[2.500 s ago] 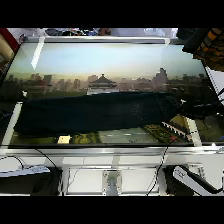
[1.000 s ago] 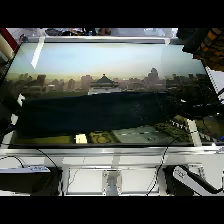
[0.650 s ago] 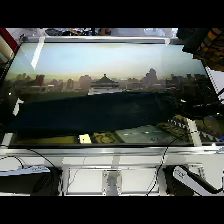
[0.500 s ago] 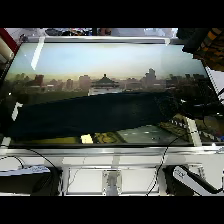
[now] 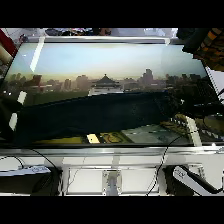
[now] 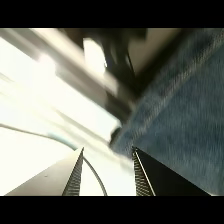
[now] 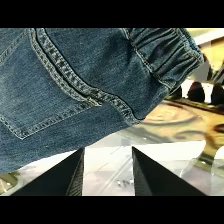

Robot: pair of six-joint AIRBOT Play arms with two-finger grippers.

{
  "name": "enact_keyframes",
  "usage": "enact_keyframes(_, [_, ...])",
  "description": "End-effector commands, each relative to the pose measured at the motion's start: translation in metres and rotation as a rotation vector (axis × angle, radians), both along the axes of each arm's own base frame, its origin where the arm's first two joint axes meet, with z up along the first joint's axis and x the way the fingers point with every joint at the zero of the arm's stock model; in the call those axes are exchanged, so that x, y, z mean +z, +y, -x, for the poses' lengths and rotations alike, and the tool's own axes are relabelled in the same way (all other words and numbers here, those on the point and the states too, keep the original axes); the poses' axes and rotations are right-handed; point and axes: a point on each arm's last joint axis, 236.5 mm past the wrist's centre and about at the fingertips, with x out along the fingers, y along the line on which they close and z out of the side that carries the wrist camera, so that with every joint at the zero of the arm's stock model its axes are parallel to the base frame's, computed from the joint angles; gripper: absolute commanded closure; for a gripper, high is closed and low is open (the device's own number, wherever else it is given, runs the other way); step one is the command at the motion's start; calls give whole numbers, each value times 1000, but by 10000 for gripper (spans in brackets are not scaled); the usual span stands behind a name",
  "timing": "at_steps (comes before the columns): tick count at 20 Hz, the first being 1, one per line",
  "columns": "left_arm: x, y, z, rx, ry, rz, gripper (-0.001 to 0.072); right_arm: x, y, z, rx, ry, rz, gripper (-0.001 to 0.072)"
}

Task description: Fold the clothes and pants, and hang the long-sleeved shirts on hangers.

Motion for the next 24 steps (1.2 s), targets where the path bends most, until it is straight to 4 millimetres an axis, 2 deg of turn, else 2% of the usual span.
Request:
enact_keyframes(1, [14, 15, -50, -87, -224, -95, 335, 0, 4, 2, 5, 7, -16, 377])
enact_keyframes(3, [18, -5, -92, -144, -407, -8, 307, 0, 6, 4, 10, 16, -23, 377])
enact_keyframes(4, [19, -17, -110, -149, -482, 47, 213, 0, 7, 5, 12, 19, -25, 377])
enact_keyframes(5, [13, -23, -119, -145, -502, 81, 191, 0, 8, 6, 15, 23, -31, 377])
enact_keyframes(7, [-4, -30, -121, -151, -476, 122, 118, 2, 13, 7, 19, 26, -53, 377])
enact_keyframes(10, [-23, -24, -116, -143, -442, 126, 117, 5, 20, 6, 21, 23, -86, 377])
enact_keyframes(12, [-28, -15, -109, -170, -410, 89, 116, 7, 22, 5, 20, 17, -98, 377])
enact_keyframes(14, [-30, -16, -110, -210, -415, 87, 119, 8, 24, 3, 17, 9, -111, 377])
enact_keyframes(21, [-64, -55, -110, -219, -395, 296, 119, 9, 25, 3, 17, 7, -116, 377])
enact_keyframes(24, [-65, -63, -128, -228, -463, 325, 124, 9, 26, 2, 16, 6, -117, 377])
